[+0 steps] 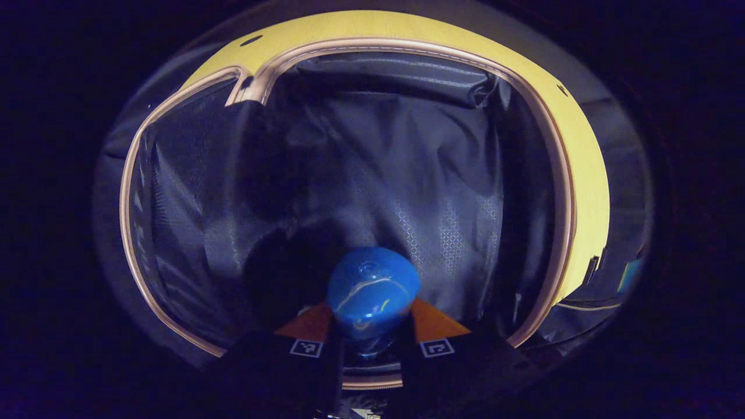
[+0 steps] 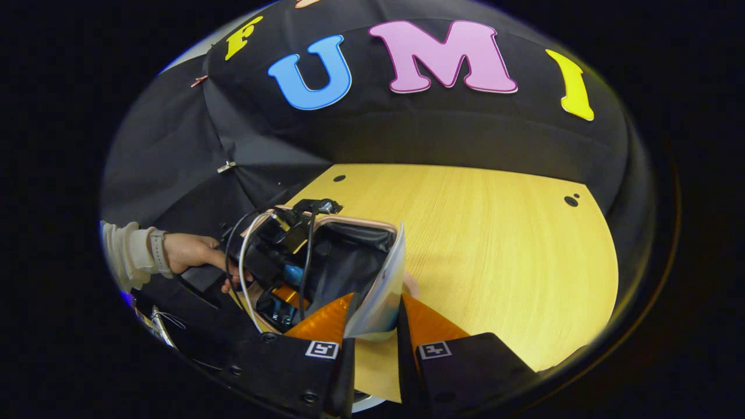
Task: First open the suitcase, pack the skin care products into it, and then close the suitcase.
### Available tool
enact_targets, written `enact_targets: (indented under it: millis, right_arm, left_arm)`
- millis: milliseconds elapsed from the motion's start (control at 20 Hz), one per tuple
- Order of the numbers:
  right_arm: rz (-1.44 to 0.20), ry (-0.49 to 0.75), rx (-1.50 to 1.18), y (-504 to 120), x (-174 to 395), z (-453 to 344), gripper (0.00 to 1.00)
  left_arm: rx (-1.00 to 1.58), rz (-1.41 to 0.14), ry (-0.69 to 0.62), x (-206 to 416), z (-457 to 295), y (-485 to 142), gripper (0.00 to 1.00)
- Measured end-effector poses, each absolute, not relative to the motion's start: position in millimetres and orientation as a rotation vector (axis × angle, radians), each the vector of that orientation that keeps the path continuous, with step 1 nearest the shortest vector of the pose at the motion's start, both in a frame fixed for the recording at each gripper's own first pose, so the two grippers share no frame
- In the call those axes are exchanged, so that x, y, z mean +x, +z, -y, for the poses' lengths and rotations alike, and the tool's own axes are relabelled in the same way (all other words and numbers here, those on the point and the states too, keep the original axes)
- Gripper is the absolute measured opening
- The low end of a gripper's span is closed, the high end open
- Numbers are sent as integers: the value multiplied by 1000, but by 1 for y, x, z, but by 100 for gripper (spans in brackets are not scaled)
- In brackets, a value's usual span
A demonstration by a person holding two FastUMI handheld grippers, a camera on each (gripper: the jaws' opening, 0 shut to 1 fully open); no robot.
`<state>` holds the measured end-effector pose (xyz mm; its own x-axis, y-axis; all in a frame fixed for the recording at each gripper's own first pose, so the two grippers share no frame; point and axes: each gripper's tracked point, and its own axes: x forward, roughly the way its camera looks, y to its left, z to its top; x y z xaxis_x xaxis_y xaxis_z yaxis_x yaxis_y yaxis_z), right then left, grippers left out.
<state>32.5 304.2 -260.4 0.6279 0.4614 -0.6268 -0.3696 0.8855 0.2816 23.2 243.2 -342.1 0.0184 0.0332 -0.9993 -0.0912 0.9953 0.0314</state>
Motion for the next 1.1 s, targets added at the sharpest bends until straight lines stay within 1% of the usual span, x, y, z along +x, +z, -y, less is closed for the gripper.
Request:
enact_targets:
  millis: [50,100,150,250,400,450,550,650,750,850,900,1100]
  right_arm:
    - [-771,478,122,-264,30,-308,35]
    - [-783,486,112,-267,29,-314,35]
    - [-800,497,96,-272,29,-320,35]
    - [-832,526,81,-284,28,-335,35]
    - [-915,570,76,-304,19,-365,35]
    - [-949,585,75,-314,17,-378,35]
    - [-1043,629,95,-336,9,-405,34]
    - [-1159,657,85,-360,5,-421,35]
    - [-1262,641,48,-382,7,-428,35]
    - [-1317,635,55,-396,8,-445,35]
    - [-1360,645,63,-402,-1,-453,35]
    - [-1477,597,56,-423,-13,-456,35]
  left_arm:
    - [-71,-1544,106,23,-243,-342,47]
    - [-82,-1531,101,25,-242,-341,53]
    - [-93,-1524,87,22,-243,-340,51]
    - [-120,-1494,81,20,-242,-328,50]
    - [-172,-1416,30,13,-242,-299,81]
    - [-190,-1363,6,11,-242,-282,83]
    - [-256,-1241,-61,6,-247,-243,86]
    - [-318,-1164,-66,-6,-268,-213,86]
    - [-339,-1120,-20,-21,-307,-200,86]
    - [-339,-1093,65,-39,-353,-195,86]
    - [-365,-1094,103,-50,-369,-196,86]
    - [-524,-1098,204,-86,-408,-201,86]
